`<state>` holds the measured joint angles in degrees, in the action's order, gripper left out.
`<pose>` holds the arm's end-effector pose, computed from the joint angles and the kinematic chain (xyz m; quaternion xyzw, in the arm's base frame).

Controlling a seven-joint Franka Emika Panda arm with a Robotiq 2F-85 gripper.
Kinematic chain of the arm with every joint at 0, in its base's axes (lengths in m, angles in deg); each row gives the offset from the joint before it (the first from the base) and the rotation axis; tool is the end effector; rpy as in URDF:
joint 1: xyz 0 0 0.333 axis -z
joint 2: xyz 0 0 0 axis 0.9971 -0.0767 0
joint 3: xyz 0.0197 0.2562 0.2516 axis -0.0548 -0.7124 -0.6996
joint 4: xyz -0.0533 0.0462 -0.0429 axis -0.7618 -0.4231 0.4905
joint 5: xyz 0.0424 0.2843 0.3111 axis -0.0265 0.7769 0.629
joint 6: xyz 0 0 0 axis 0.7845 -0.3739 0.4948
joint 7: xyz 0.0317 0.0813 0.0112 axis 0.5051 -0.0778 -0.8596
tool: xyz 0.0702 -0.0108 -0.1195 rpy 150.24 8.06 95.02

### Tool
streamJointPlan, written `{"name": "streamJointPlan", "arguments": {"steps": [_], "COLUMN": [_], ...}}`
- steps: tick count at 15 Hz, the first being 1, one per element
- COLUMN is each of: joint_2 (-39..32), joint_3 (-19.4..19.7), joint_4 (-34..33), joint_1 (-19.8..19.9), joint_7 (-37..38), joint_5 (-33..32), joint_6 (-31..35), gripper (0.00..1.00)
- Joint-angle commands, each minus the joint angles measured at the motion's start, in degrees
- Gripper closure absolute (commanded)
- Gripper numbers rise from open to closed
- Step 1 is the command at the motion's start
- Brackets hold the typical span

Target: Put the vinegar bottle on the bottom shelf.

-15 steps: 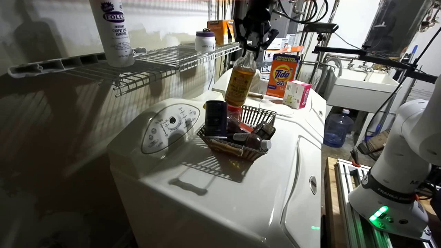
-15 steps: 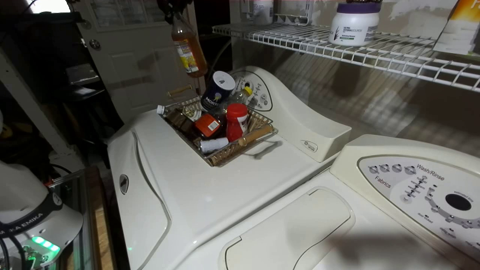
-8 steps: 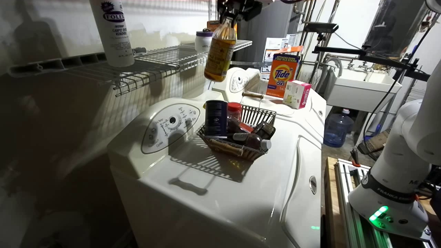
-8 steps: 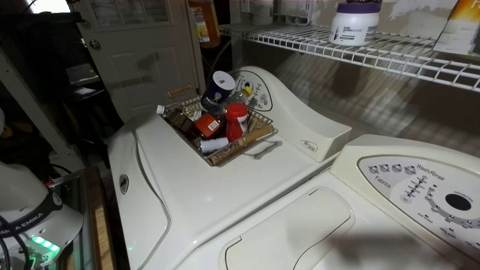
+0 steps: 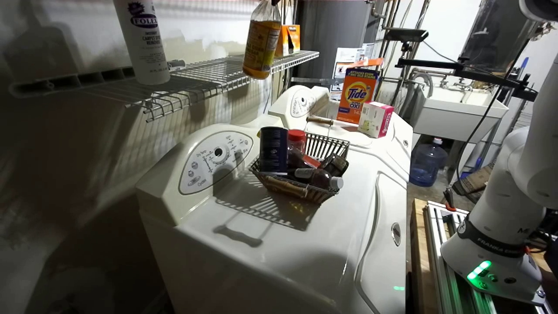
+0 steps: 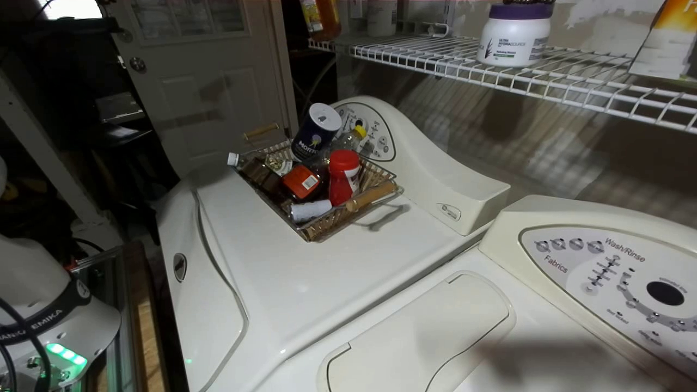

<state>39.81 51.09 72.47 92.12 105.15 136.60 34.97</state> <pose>0.6246 -0.0273 0.7269 -0.6488 0.5924 0.2300 0.4185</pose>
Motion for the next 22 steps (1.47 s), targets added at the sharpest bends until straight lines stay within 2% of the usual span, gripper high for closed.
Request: {"name": "streamJointPlan", "arguments": {"steps": [1,9,22], "joint_2": [-0.3,-4.1,-14.2], "joint_3": [-0.3,-0.6,-2.6], "joint_4": [-0.4,-5.6,-17.6], "joint_1": [0.4,0.4,0.5], "joint_7": [0.1,4.3,20.5], "joint_5": [0.0,2.5,5.3], "joint_6": [-0.2,6.3,20.8], "gripper": [0.9,0.9,0.9]}}
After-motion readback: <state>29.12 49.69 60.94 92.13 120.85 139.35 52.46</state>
